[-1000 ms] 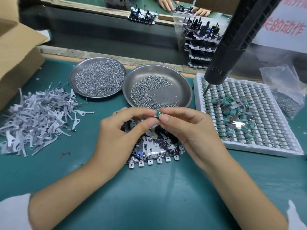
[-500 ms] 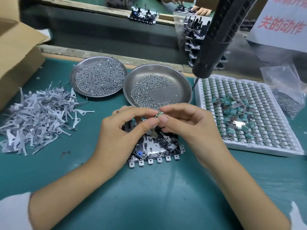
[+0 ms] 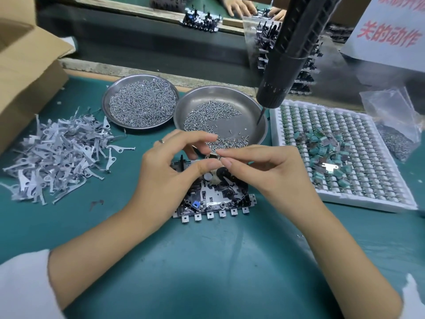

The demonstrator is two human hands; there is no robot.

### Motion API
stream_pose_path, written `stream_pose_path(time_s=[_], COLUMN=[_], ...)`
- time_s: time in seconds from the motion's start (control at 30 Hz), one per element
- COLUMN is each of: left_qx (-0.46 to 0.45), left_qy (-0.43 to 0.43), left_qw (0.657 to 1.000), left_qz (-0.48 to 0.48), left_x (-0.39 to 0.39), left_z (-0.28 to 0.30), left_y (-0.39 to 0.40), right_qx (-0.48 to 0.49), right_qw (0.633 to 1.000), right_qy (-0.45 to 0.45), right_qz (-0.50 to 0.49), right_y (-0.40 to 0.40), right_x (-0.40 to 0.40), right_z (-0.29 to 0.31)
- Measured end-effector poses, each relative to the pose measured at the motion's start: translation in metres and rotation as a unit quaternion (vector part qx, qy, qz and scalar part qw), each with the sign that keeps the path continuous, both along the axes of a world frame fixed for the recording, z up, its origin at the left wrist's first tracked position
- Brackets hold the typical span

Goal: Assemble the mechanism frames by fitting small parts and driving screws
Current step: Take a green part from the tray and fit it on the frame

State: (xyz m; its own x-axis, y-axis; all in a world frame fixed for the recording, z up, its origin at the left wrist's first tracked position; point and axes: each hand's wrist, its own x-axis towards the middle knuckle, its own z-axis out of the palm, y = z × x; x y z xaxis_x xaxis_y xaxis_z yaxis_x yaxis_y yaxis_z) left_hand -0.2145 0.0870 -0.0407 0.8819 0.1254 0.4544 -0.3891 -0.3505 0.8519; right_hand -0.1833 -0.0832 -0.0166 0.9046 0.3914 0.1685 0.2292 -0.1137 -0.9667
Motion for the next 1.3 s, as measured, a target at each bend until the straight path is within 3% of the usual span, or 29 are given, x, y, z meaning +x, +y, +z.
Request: stream_pose_path(time_s=[0.17, 0.3, 0.47, 0.7, 0.83, 1.1, 1.3], left_qx=[0.019, 0.071, 0.073, 0.082, 0.078, 0.104, 0.25], left_qy=[0.008, 0.013, 0.029, 0.039, 0.042, 0.033, -0.007], left_qw=[1.0, 0.996, 0.995, 0.995, 0.995, 0.993, 0.966], left_qz=[-0.016, -0.044, -0.067, -0.036, -0.039, -0.039, -0.066], left_x=[0.002, 0.001, -0.008, -0.018, -0.021, -0.024, -0.027], left_z=[0.007, 0.012, 0.005, -0.004, -0.005, -0.002, -0.004], left_y=[0.005, 0.007, 0.014, 0.013, 0.011, 0.009, 0.01], right_qx=[-0.012, -0.063, -0.162, -0.242, -0.258, -0.258, -0.245], right_qw=[0.999, 0.99, 0.934, 0.866, 0.849, 0.858, 0.9], right_qy=[-0.029, -0.118, -0.315, -0.437, -0.461, -0.443, -0.361], right_qz=[-0.015, -0.035, -0.039, 0.019, 0.021, 0.026, 0.006], right_y=[0.002, -0.003, -0.014, -0.014, -0.013, -0.012, -0.009], right_x=[-0.001, -0.005, -0.011, -0.015, -0.016, -0.017, -0.023], right_z=[0.0, -0.004, -0.022, -0.041, -0.04, -0.04, -0.036])
